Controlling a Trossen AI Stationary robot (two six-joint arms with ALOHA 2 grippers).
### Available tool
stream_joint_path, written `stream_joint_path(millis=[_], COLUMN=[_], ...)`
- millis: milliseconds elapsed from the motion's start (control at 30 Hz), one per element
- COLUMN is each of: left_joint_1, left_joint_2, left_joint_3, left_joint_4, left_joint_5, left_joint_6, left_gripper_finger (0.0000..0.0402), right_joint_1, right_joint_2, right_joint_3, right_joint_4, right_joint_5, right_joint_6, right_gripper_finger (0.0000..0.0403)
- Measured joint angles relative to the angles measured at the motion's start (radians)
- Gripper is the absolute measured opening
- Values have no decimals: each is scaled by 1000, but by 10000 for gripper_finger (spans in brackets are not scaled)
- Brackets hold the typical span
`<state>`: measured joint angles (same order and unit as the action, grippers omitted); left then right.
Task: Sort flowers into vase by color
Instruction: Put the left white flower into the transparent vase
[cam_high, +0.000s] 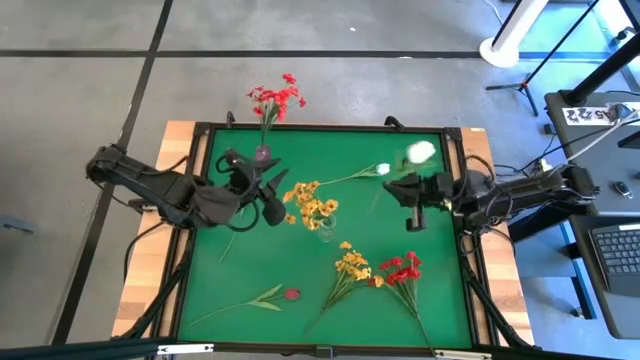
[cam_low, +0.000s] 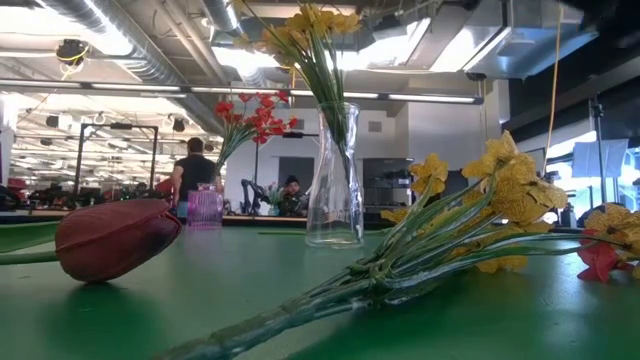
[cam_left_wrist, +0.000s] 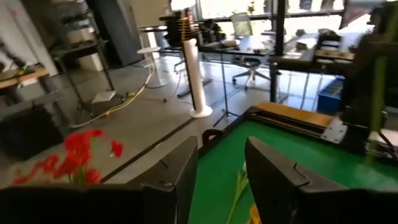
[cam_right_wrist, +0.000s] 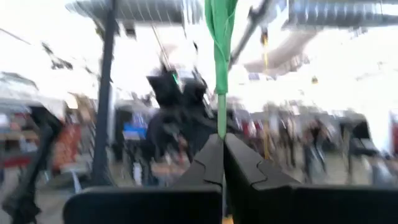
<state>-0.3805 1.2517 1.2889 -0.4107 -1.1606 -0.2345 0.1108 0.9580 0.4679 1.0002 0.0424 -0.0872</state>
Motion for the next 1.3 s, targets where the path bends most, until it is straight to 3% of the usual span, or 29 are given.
stream_joint_path(millis=[167, 400, 533, 1067, 1300], left_joint_1=[-9, 4, 29, 118, 169], left_joint_2=[-99, -216, -242, -241, -238], left_joint_3=[-203, -476, -572, -630, -630], left_joint_4=[17, 16, 6, -359, -443], left_joint_5=[-73, -70, -7, 259, 417], left_joint_6=[-149, -446, -581, -992, -1072], left_gripper_finger=[131, 131, 131, 131, 131], right_joint_1=[1, 0, 0, -8, -45], right_joint_2=[85, 224, 308, 543, 613], right_joint_3=[-111, -70, -30, 65, 87], right_joint_4=[295, 355, 370, 476, 472], right_joint_5=[3, 9, 7, 18, 10], right_joint_6=[6, 7, 7, -23, -12], right_gripper_finger=[0, 0, 0, 0, 0])
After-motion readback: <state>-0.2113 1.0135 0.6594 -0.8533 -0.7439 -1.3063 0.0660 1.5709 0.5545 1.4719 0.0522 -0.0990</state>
